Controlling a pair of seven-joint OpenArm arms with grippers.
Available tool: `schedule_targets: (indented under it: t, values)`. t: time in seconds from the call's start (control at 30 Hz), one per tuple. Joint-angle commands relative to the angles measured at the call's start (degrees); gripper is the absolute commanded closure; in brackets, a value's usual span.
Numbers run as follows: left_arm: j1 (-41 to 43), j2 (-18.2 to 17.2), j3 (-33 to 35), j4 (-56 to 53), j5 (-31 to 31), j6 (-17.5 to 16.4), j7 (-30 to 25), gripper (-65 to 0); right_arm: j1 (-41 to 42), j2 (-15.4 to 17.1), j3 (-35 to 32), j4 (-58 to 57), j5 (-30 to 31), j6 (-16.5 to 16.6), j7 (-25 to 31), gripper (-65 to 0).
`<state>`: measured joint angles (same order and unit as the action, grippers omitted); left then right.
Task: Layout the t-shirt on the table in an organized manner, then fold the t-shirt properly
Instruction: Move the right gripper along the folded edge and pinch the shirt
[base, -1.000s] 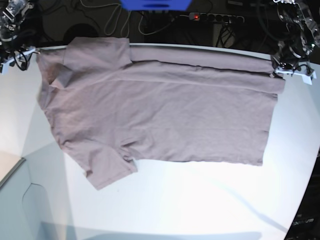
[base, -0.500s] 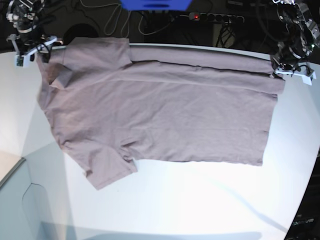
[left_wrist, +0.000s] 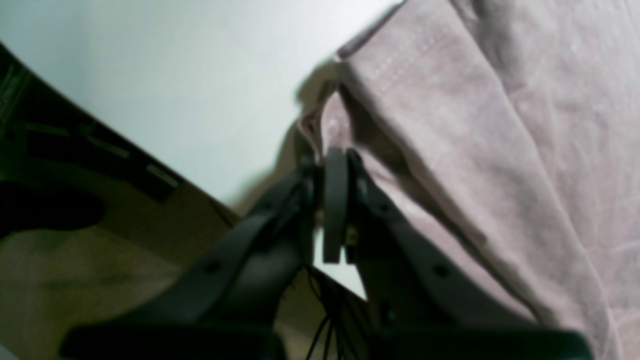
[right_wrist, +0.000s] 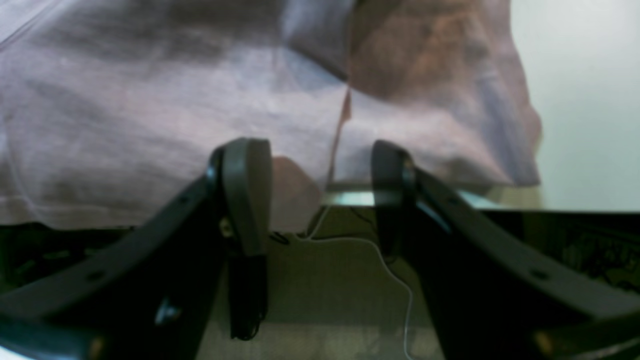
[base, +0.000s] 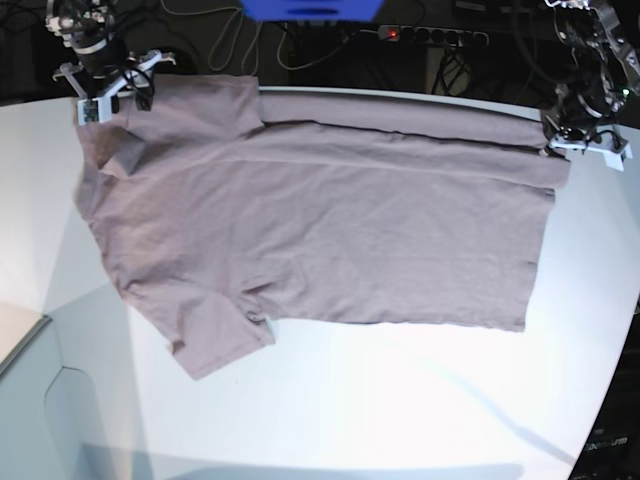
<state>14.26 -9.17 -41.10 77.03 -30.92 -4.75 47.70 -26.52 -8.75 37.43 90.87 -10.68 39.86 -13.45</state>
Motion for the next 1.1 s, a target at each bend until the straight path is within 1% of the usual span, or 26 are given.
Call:
schedule_targets:
  t: [0.0, 0.2, 0.53, 0.67, 0.8, 1.07]
  values:
    - [0.2, -0.19, 0.09, 0.2, 0.81, 0.4, 1.13, 0.0, -0.69, -0.17, -0.46, 0.95, 0.79, 0.14, 1.19, -31.9]
    - [0.2, -0.19, 0.09, 0.2, 0.81, 0.4, 1.04, 0.0, -1.92, -0.25, -2.48, 0.95, 0.79, 0.14, 1.19, -34.8]
    - [-0.24, -0.19, 0.09, 0.2, 0.81, 0.4, 1.13, 0.0, -2.97, -0.25, -3.72, 0.95, 0.96, 0.14, 1.28, -34.8]
    - [-0.24, -0.19, 0.09, 0.2, 0.81, 0.4, 1.04, 0.0, -3.67, -0.25, -5.47, 0.95, 0.96, 0.14, 1.54, -34.8]
    - [-0.24, 0.6, 0.09, 0.2, 0.98, 0.4, 1.04, 0.0, -3.5, -0.25, -5.56, 0.69, 0.96, 0.14, 1.28, -34.8]
    - [-0.24, 0.86, 0.09, 0.2, 1.16, 0.4, 1.04, 0.0, -3.06, -0.25, -5.21, 0.69, 0.96, 0.14, 1.19, -34.7]
